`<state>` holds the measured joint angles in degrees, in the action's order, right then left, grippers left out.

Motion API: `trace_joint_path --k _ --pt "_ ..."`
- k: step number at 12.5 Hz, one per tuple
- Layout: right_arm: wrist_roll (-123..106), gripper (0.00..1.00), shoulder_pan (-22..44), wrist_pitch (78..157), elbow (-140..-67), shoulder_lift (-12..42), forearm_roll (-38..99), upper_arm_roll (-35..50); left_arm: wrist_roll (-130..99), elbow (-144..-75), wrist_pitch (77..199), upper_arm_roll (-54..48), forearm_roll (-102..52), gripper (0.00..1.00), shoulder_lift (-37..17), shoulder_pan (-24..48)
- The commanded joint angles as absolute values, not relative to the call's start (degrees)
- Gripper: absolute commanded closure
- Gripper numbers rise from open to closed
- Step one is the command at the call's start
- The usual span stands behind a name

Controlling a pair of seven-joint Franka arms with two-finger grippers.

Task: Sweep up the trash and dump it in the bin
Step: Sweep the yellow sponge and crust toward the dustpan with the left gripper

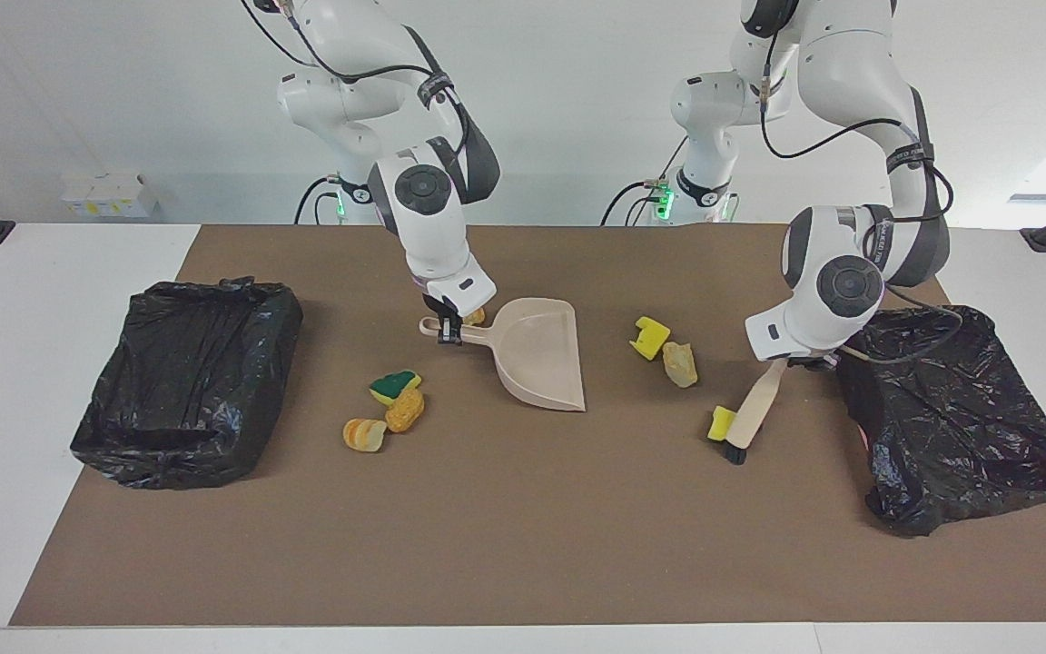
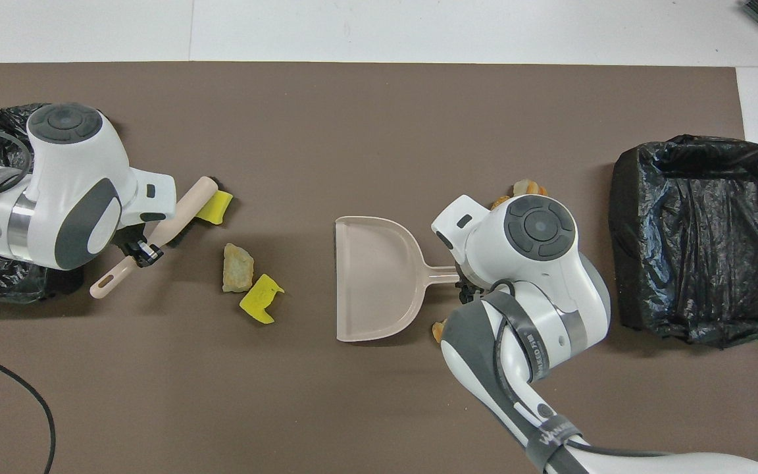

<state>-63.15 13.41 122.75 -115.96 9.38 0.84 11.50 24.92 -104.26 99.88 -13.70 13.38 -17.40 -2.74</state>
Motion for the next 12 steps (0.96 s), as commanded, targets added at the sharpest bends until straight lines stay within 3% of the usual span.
trace_joint_path --k 1,7,12 --pt "-62.32 1.0 13.27 123.93 -117.77 7.82 1.67 11.69 25.49 -110.46 98.61 -13.18 9.16 1.0 -13.19 -1.41" --pt "-62.23 1.0 13.27 125.24 -117.6 8.09 1.67 11.69 17.67 -113.47 95.55 -13.18 2.29 1.0 -9.94 3.07" --pt "-62.31 1.0 13.27 125.24 -117.6 8.09 1.67 11.69 12.51 -113.2 86.06 -13.1 -0.87 1.0 -3.62 7.46"
